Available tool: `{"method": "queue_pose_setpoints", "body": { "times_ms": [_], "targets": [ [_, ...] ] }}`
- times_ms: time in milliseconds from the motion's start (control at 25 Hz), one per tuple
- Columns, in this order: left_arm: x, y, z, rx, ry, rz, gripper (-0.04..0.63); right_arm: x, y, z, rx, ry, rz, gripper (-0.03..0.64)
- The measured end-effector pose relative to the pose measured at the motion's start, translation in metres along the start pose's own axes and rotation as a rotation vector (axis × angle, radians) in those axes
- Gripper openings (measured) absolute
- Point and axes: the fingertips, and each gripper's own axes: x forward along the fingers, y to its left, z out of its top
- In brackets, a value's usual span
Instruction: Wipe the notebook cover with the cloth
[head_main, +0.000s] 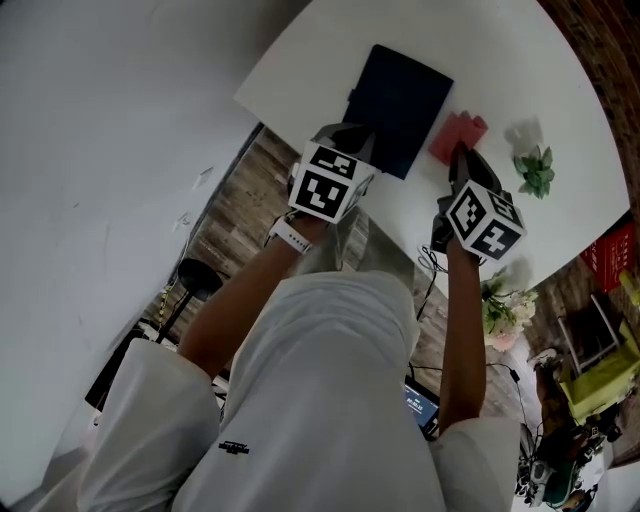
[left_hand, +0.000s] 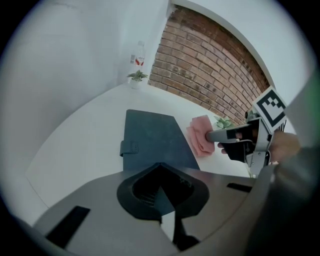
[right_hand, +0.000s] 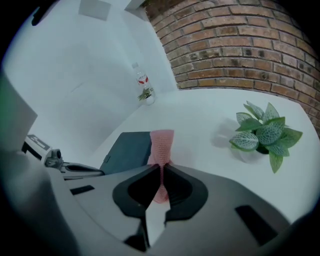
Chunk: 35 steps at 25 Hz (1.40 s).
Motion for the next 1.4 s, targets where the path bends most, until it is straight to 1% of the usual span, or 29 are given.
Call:
{"method": "queue_pose_setpoints", "body": {
  "times_ms": [240, 480, 600, 800, 960, 1120, 1280, 1400],
  "targets": [
    [0.004, 0.002, 0.000, 0.017, 0.019, -0.008, 0.012, 0.023, 0.000, 0.030, -0.013, -0.015, 0.003, 0.029],
    [0.005, 0.000, -0.001, 0.034, 0.051, -0.003, 0.012, 0.043, -0.006, 0.054, -0.023, -0.011, -0.018, 0.029],
    [0.006, 0.001, -0.001, 0.026, 0.061, -0.007, 0.012, 0.055, -0.004, 0.060, -0.024, -0.006, -0.013, 0.031],
    [0.007, 0.002, -0.002, 0.028, 0.073, -0.017, 0.012, 0.066, 0.004, 0.059, -0.044, 0.026, 0.004, 0.031],
    [0.007, 0.002, -0.002, 0.031, 0.074, -0.025, 0.012, 0.067, 0.014, 0.053, -0.077, 0.062, 0.041, 0.031],
    [0.007, 0.000, -0.002, 0.032, 0.073, -0.032, 0.012, 0.063, 0.021, 0.044, -0.126, 0.077, 0.028, 0.029],
    [0.007, 0.001, -0.002, 0.031, 0.077, -0.041, 0.012, 0.057, 0.024, 0.032, -0.107, 0.085, 0.029, 0.029],
    [0.007, 0.002, -0.002, 0.031, 0.074, -0.046, 0.012, 0.052, 0.027, 0.020, -0.111, 0.095, 0.028, 0.029]
  ]
}}
